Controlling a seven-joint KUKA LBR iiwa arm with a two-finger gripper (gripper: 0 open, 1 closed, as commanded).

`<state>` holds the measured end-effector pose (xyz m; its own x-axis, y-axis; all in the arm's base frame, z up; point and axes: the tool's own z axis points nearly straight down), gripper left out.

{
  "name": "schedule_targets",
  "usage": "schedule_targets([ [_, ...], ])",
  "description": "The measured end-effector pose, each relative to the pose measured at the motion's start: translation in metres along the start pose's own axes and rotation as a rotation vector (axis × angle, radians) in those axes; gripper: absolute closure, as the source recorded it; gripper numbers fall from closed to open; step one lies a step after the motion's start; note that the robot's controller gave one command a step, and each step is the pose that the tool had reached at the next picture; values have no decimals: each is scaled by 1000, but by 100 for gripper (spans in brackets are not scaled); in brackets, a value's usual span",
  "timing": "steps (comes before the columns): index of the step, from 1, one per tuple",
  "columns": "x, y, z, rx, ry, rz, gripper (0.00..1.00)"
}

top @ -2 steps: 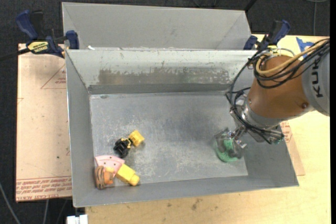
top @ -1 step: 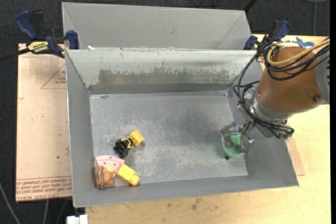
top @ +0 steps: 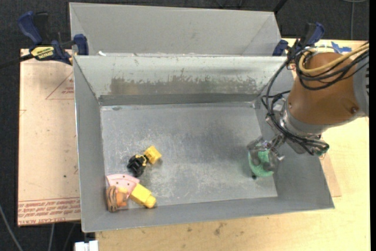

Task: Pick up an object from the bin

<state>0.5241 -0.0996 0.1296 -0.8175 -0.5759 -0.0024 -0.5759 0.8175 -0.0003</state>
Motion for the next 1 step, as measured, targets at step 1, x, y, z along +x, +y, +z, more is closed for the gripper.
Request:
schedule_targets([
  [1,25,-37,-131,1,-1,-1,100],
])
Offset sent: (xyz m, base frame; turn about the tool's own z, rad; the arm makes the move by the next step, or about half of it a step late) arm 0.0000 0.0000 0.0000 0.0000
